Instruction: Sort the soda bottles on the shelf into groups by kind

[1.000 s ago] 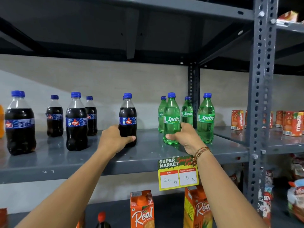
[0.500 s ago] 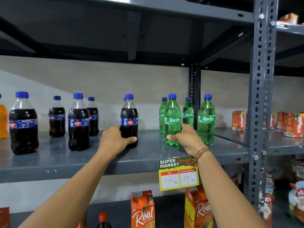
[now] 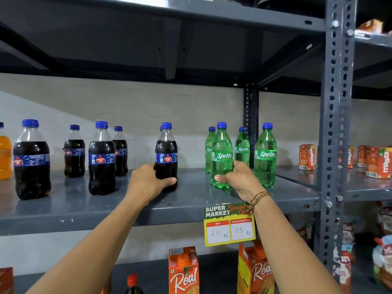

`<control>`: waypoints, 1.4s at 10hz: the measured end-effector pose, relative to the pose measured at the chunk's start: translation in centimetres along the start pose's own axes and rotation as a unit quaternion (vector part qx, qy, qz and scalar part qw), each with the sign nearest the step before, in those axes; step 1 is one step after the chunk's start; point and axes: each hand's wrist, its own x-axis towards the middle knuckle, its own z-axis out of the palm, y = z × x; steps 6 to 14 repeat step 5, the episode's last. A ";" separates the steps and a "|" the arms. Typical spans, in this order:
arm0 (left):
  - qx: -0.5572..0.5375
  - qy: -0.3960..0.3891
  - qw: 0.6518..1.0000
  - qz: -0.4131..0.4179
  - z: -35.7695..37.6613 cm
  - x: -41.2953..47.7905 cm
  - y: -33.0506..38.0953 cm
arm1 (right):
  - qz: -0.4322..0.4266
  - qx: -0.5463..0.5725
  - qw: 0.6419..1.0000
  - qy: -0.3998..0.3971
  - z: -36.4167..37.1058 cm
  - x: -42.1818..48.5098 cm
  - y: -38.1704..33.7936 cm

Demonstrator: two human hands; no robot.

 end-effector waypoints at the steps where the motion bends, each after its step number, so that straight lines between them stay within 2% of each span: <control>1: 0.003 -0.001 1.000 0.000 0.1 0.1 0.0 | 0.001 0.003 1.000 0.003 0.0 0.1 0.2; 3: 0.007 -0.012 1.000 -0.015 0.1 0.2 0.0 | 0.006 0.033 0.999 0.023 -0.1 0.1 0.5; 4: -0.019 -0.042 0.997 -0.054 -0.5 -0.1 0.2 | 0.026 0.047 0.998 0.039 -0.2 -0.4 0.0; 5: -0.061 0.017 0.998 -0.023 -0.5 -1.0 0.4 | -0.052 -0.064 0.983 0.163 0.0 -2.2 -0.3; 14: -0.061 0.017 0.998 -0.023 -0.5 -1.0 0.4 | -0.052 -0.064 0.983 0.163 0.0 -2.2 -0.3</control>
